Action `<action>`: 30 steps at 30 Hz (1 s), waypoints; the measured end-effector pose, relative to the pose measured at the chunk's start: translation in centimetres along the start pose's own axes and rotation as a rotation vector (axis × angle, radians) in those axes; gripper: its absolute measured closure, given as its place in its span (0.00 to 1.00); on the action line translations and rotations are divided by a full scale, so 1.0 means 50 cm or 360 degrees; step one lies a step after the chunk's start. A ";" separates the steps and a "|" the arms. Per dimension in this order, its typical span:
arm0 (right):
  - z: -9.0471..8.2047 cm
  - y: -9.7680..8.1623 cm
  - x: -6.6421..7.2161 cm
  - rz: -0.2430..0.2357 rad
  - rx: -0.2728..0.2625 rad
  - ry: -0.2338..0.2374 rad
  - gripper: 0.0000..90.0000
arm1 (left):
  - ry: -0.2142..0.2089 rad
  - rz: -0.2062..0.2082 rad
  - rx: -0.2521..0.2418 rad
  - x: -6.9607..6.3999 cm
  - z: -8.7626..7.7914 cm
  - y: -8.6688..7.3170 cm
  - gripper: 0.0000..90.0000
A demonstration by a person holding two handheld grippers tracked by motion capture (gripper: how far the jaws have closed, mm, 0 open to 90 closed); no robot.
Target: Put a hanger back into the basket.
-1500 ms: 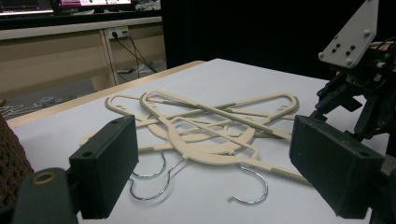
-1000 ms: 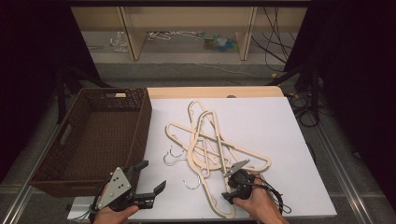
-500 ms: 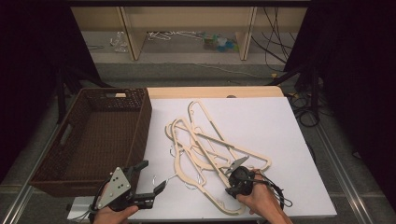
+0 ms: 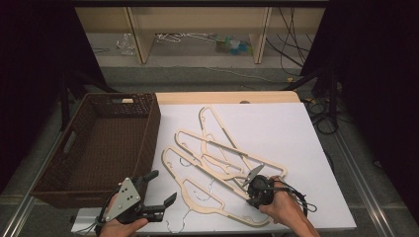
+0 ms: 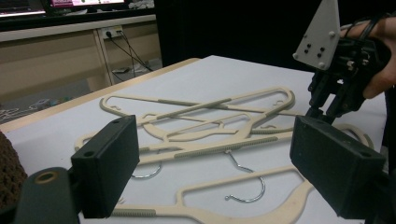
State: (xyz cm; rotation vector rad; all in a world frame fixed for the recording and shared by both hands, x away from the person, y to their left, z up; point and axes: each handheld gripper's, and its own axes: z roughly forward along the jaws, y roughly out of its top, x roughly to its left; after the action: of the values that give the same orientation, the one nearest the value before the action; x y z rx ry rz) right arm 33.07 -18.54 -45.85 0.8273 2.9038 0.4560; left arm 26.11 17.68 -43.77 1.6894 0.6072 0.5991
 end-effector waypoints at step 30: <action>-0.118 0.018 -0.014 -0.0199 0.0045 -0.0090 0.89 | -0.0238 0.0714 0.0704 -0.056 0.106 -0.071 0.25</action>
State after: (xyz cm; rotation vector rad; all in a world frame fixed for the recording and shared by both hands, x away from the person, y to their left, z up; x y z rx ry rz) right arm 33.15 -19.72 -39.95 0.6462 2.8941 0.3744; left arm 27.38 12.63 -48.41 2.2943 0.2574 0.6773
